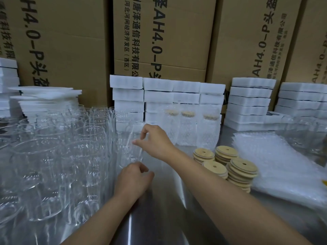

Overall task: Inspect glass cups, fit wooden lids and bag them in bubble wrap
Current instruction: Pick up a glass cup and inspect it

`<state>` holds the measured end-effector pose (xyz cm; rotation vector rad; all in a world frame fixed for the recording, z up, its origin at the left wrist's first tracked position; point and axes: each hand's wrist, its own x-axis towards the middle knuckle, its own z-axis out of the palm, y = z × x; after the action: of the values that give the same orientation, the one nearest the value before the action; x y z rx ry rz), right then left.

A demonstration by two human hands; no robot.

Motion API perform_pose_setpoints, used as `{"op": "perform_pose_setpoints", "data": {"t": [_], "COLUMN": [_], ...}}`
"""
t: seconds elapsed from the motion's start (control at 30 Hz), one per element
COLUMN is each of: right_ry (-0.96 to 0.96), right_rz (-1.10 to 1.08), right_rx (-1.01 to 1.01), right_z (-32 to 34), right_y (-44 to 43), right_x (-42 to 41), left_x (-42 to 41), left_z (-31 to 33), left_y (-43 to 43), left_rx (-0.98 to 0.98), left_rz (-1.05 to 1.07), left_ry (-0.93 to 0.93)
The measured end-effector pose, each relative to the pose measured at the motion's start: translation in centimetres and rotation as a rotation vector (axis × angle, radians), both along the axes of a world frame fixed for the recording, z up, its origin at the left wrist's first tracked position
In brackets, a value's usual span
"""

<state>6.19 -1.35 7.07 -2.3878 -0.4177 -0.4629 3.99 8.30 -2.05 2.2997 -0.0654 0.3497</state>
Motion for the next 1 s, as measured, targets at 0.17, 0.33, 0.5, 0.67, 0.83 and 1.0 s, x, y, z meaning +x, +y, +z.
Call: {"op": "perform_pose_setpoints", "data": {"t": [0.17, 0.33, 0.5, 0.67, 0.83, 1.0], "right_ry": [-0.18, -0.364, -0.498, -0.347, -0.297, -0.237], "right_rz": [-0.121, -0.129, -0.11, 0.048, 0.164, 0.162], "right_rx": [0.371, 0.422, 0.279, 0.269, 0.334, 0.46], "right_z": [-2.7, -5.7, -6.5, -6.0, -5.4, -5.7], "right_y": [-2.7, -3.6, -3.4, -4.2, -4.5, -4.2], "right_x": [-2.6, -4.9, -6.3, -6.9, -7.3, -7.3], "left_x": [0.3, 0.2, 1.1, 1.7, 1.6, 2.1], "left_z": [-0.5, -0.7, -1.1, -1.4, -1.9, -2.2], "left_y": [-0.3, -0.6, -0.5, -0.9, -1.1, -0.8], "left_rx": [-0.197, -0.339, -0.455, -0.508, -0.523, -0.527], "left_rz": [-0.002, -0.193, -0.388, -0.389, -0.439, -0.391], "left_ry": [-0.005, -0.015, -0.114, -0.177, -0.193, -0.148]}}
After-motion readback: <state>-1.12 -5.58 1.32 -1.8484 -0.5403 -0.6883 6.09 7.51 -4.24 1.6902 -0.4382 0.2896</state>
